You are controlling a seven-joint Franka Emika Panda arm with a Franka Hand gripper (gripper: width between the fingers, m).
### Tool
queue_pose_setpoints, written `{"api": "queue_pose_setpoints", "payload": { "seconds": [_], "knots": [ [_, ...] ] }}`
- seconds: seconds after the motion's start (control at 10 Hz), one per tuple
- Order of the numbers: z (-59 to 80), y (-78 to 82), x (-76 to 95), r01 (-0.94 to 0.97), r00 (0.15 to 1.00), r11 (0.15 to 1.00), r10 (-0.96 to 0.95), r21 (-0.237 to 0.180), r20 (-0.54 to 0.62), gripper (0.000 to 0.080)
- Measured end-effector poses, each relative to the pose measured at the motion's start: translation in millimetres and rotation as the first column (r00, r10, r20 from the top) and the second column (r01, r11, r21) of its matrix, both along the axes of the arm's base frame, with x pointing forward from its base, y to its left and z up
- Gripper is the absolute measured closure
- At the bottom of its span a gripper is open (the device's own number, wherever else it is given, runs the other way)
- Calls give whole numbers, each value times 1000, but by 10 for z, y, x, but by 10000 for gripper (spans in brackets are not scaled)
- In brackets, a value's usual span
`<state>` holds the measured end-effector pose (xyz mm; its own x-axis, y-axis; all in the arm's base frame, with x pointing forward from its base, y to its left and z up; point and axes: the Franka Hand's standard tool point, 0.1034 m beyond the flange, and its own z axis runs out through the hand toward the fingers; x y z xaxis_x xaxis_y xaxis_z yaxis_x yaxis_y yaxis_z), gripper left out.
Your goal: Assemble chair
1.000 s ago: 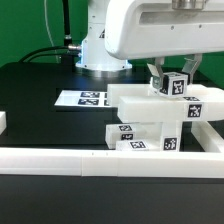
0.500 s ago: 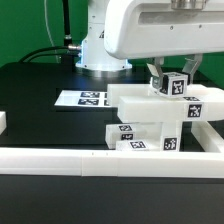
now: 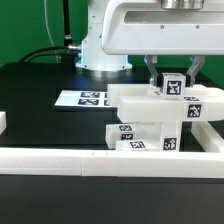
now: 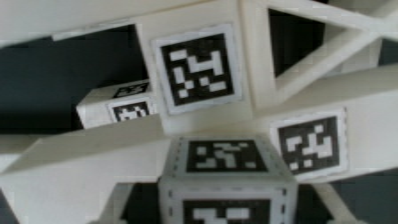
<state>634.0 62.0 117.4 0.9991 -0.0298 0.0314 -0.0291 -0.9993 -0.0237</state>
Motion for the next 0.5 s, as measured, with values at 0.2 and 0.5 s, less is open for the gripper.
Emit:
{"api": "queue_pose_setpoints", "payload": {
  "seconds": [0.2, 0.5],
  "knots": [
    [-3, 0, -4, 246, 969, 969, -247, 15, 9, 515],
    [-3, 4, -3, 447, 895, 894, -447, 23, 0, 515]
  ]
}}
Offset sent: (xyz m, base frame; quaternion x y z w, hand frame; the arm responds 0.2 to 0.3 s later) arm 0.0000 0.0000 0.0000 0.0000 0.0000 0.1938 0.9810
